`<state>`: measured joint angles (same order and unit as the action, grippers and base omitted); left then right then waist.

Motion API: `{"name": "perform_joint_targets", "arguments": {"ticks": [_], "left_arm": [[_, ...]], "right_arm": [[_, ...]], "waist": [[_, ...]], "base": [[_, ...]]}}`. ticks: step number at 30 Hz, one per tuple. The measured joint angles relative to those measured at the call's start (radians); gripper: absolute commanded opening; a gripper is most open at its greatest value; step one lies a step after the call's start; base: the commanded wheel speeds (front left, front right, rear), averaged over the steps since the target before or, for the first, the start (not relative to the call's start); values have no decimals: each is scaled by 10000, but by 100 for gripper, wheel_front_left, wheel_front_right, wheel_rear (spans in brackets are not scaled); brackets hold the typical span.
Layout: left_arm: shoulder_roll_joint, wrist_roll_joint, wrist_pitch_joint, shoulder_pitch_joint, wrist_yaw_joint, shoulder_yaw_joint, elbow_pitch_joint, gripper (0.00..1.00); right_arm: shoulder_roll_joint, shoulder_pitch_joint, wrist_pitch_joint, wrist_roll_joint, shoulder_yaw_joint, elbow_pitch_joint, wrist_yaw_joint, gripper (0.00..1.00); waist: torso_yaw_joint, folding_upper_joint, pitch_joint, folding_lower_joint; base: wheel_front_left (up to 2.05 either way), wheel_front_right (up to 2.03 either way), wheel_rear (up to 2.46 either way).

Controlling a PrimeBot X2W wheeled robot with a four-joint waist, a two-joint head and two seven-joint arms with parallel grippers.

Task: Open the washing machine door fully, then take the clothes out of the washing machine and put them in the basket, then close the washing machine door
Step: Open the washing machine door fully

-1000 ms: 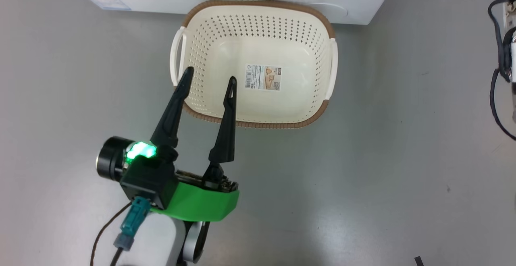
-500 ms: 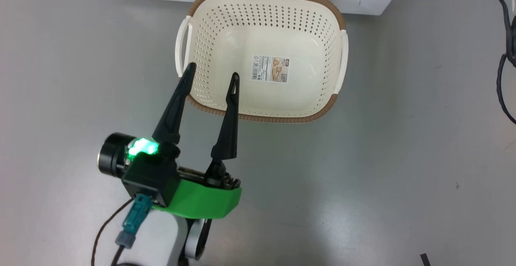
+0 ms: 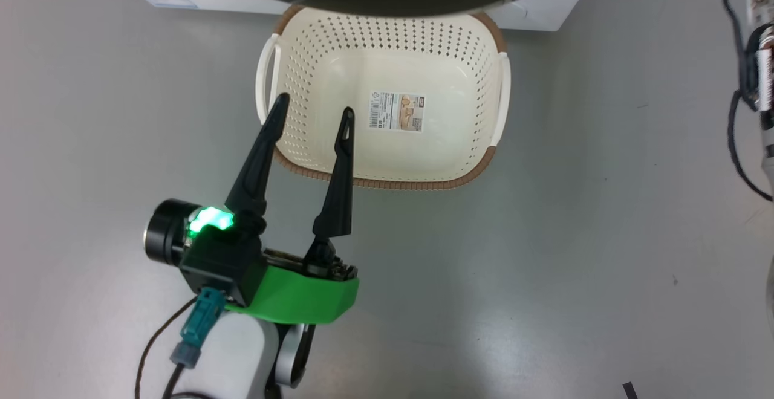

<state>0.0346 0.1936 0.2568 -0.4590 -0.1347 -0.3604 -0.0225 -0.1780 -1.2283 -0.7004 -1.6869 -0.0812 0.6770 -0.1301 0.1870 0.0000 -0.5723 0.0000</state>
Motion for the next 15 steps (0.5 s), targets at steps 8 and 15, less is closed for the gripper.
{"name": "perform_joint_targets", "arguments": {"ticks": [8,15], "left_arm": [[0,-4,0,6,-69,157,0,100],[0,-44,0,59,-69,360,6,100]], "right_arm": [[288,315,-364,65,-247,-92,2,0],[558,773,-583,79,-355,-136,2,0]], "waist": [[-230,0,191,0],[-467,0,500,0]], "base": [[0,0,0],[0,0,0]]}}
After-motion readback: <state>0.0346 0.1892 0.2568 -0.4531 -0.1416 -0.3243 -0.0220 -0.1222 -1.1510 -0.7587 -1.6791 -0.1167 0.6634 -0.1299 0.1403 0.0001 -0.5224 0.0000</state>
